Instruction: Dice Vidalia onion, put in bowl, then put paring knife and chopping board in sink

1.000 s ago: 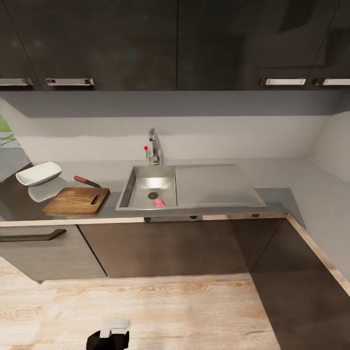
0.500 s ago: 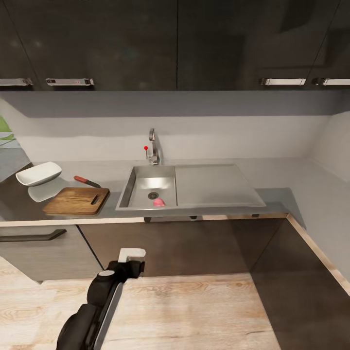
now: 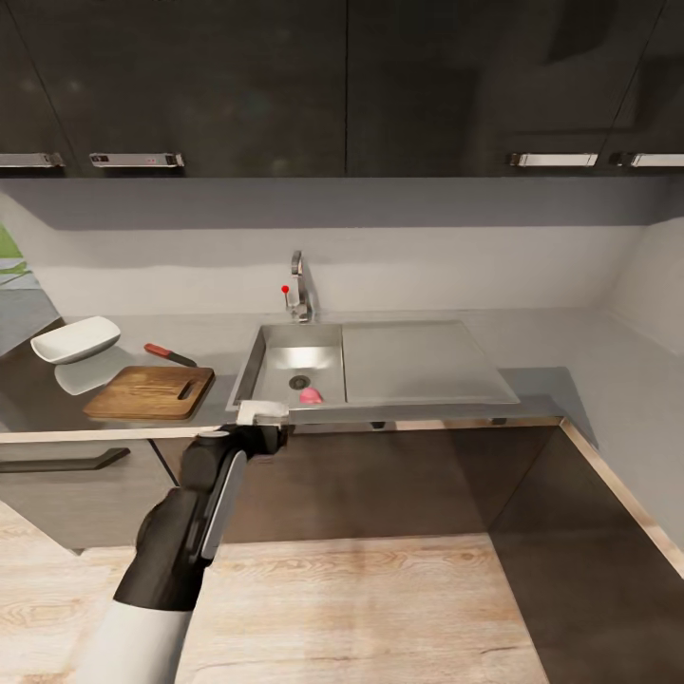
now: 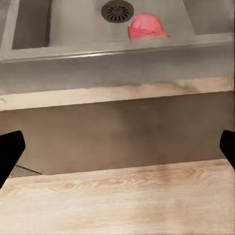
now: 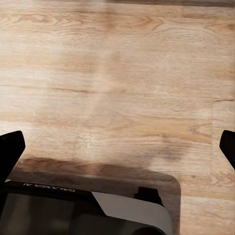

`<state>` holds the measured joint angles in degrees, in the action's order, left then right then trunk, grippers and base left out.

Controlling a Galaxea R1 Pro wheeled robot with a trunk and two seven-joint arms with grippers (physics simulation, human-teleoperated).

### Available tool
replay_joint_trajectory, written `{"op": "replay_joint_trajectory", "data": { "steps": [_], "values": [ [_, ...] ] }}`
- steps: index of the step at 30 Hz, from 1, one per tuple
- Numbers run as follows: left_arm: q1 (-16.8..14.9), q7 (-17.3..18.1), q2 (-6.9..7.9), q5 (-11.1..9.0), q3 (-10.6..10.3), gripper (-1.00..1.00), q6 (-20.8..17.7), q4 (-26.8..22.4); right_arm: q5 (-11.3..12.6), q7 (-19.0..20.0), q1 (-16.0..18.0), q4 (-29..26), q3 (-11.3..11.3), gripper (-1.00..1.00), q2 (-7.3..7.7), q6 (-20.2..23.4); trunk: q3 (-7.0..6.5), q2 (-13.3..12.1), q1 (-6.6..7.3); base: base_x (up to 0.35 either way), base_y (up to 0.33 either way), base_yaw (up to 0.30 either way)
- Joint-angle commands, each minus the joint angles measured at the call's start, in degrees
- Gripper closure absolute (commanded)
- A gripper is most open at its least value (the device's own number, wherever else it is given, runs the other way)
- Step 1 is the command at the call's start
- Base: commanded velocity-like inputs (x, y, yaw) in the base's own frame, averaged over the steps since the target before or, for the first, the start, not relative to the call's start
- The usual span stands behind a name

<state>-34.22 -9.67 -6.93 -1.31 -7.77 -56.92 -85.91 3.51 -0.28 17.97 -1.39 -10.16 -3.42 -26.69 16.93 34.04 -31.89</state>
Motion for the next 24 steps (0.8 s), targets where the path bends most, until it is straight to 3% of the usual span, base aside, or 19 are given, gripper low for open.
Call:
{"op": "replay_joint_trajectory", "data": {
  "steps": [1,9,19,22,24],
  "values": [
    [-1.13,-0.33,-0.04,-0.21,-0.05,-1.0,-0.36,0.01,0.37,-0.03,0.05,0.07,-0.39,-1.0,0.0,-0.21,0.09,0.07,-0.02,0.0,0.0,0.0],
    [-10.99,-0.42,-0.91,-0.34,-0.05,-1.0,-0.81,4.19,0.37,-0.06,0.05,0.07,-0.39,-1.0,0.0,-0.21,0.09,0.07,-0.02,0.0,0.0,0.0],
    [-31.19,-0.26,-1.92,-0.99,-0.01,-1.0,-0.4,33.8,0.36,-0.07,0.05,0.07,-0.39,-1.0,0.0,-0.21,0.09,0.07,-0.02,0.0,0.0,0.0],
    [-39.22,-0.29,-2.01,-5.3,-0.04,-1.0,0.67,45.37,0.36,-0.07,0.05,0.07,-0.39,-1.0,0.0,-0.21,0.09,0.07,-0.02,0.0,0.0,0.0],
    [-41.24,-0.32,-2.02,-7.13,-0.04,-1.0,2.4,49.05,0.38,-0.07,0.05,0.07,-0.39,-1.0,0.0,-0.21,0.09,0.07,-0.02,0.0,0.0,0.0]
  ]
}}
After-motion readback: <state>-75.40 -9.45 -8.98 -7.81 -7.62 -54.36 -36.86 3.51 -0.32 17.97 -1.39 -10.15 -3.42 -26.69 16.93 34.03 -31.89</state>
